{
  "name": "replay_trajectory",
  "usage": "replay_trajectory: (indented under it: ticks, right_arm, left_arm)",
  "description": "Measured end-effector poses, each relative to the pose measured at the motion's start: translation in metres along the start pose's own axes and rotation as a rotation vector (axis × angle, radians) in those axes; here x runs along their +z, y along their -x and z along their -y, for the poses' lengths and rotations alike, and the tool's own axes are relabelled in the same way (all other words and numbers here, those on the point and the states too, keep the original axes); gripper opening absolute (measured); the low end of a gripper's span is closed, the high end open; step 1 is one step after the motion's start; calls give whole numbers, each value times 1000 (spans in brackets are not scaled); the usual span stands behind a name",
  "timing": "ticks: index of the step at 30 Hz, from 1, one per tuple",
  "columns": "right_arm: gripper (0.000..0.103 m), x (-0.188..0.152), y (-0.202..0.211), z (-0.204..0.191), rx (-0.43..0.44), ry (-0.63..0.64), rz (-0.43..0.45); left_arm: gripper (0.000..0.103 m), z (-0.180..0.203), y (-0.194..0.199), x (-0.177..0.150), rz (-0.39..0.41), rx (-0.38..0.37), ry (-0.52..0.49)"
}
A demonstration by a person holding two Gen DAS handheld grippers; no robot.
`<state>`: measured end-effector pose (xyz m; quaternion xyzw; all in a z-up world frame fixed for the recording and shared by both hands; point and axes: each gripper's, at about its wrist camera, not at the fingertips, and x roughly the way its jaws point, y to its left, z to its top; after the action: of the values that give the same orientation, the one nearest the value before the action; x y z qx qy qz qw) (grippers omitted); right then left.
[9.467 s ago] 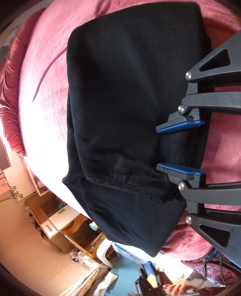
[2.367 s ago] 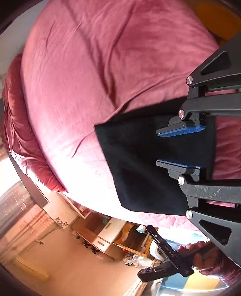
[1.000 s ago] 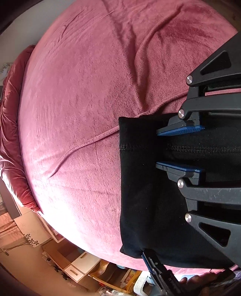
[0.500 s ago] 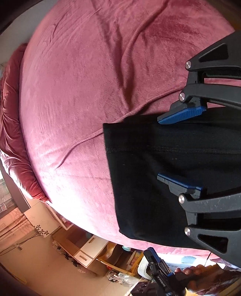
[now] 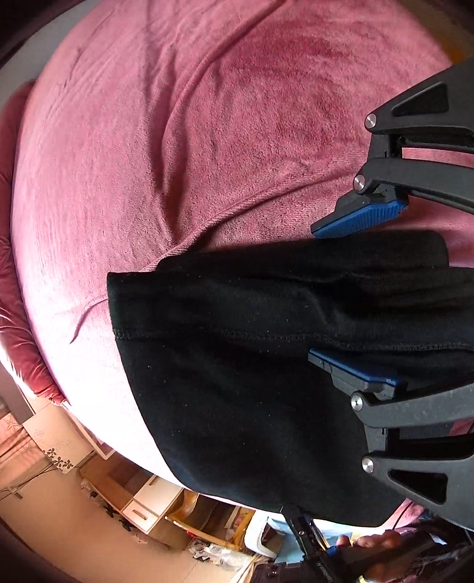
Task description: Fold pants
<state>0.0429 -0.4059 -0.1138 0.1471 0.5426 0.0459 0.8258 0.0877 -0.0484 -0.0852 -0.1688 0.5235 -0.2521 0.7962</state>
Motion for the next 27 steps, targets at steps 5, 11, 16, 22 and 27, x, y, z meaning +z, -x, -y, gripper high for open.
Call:
replay_trajectory:
  ticks: [5,11,16,22,27]
  right_arm:
    - [66,-2,-9,26,146,-71,-11]
    - [65,-1,-17,37,235,-80,-8]
    - [46,-4,-7,24,237,-60,0]
    - [42,1,17,-6,270,-10,18]
    - [42,30,17,-43,330,45,52]
  left_arm:
    - [57,-5,-13,-3,-23,-28,47]
    - [57,-15,-22,-7,-26,-94,100]
    - [42,-9,-14,-12,3,-115,75]
    - [36,-5,20,-12,59,-151,28]
    - [36,-20,61,8,140,-139,17]
